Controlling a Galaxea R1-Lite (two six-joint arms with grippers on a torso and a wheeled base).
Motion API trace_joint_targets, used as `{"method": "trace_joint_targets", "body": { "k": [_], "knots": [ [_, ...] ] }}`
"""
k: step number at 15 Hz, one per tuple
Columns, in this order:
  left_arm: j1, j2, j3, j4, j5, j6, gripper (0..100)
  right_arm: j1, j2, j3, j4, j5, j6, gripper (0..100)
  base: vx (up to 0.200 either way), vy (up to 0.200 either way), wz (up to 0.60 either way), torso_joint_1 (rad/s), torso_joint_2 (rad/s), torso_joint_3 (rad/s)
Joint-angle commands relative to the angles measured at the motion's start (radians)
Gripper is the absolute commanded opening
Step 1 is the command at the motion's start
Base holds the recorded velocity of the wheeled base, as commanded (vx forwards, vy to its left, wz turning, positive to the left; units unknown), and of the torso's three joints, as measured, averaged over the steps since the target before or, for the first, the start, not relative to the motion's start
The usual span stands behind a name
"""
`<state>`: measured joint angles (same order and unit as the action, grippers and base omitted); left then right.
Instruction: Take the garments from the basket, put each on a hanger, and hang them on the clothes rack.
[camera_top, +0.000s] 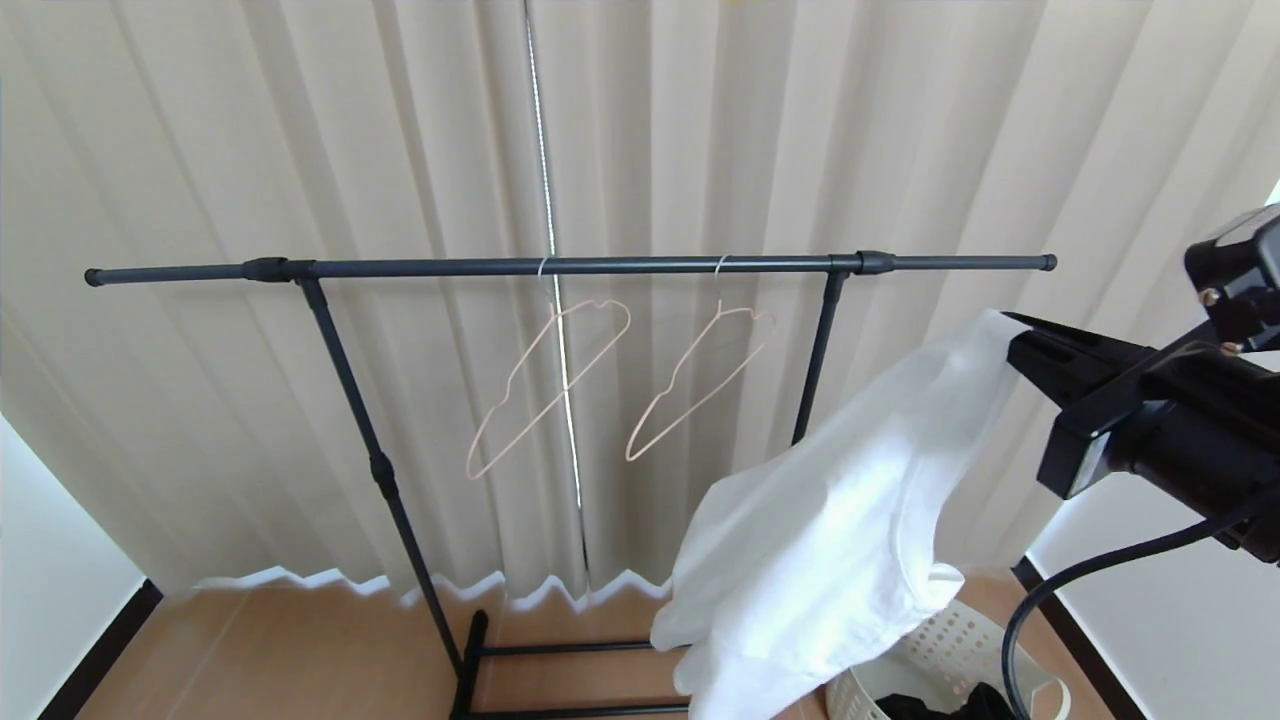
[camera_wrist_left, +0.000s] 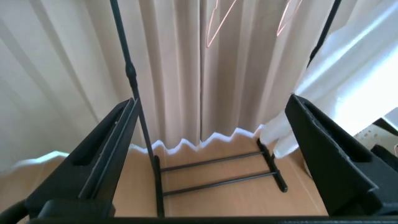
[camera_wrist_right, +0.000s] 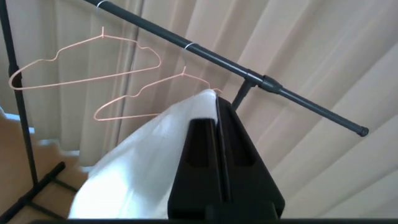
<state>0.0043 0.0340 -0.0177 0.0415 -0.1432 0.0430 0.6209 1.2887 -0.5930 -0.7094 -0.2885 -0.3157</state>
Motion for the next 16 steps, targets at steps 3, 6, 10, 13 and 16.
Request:
{"method": "trace_joint_targets", "body": {
  "k": [3,6,10,13,16],
  "knots": [
    [-0.003,0.550,-0.235,0.001,-0.024,-0.023,100,0.083,0.107,-0.242,0.375,-0.004,0.305,0,0.000,0.000,0.00,0.000,0.00,0.000],
    [-0.176,0.811,-0.410,0.005,-0.006,-0.135,100,0.119,0.224,-0.493,0.703,0.005,0.523,0,0.000,0.000,0.00,0.000,0.00,0.000],
    [-0.443,1.057,-0.550,0.001,0.120,-0.203,100,0.135,0.360,-0.515,0.680,-0.020,0.652,0,0.000,0.000,0.00,0.000,0.00,0.000],
    [-0.609,1.221,-0.656,-0.009,0.195,-0.291,100,0.175,0.400,-0.541,0.628,-0.067,0.655,0,0.000,0.000,0.00,0.000,0.00,0.000],
    [-0.672,1.366,-0.719,-0.075,0.237,-0.314,100,0.184,0.455,-0.623,0.622,-0.077,0.672,0,0.000,0.000,0.00,0.000,0.00,0.000]
  ]
}}
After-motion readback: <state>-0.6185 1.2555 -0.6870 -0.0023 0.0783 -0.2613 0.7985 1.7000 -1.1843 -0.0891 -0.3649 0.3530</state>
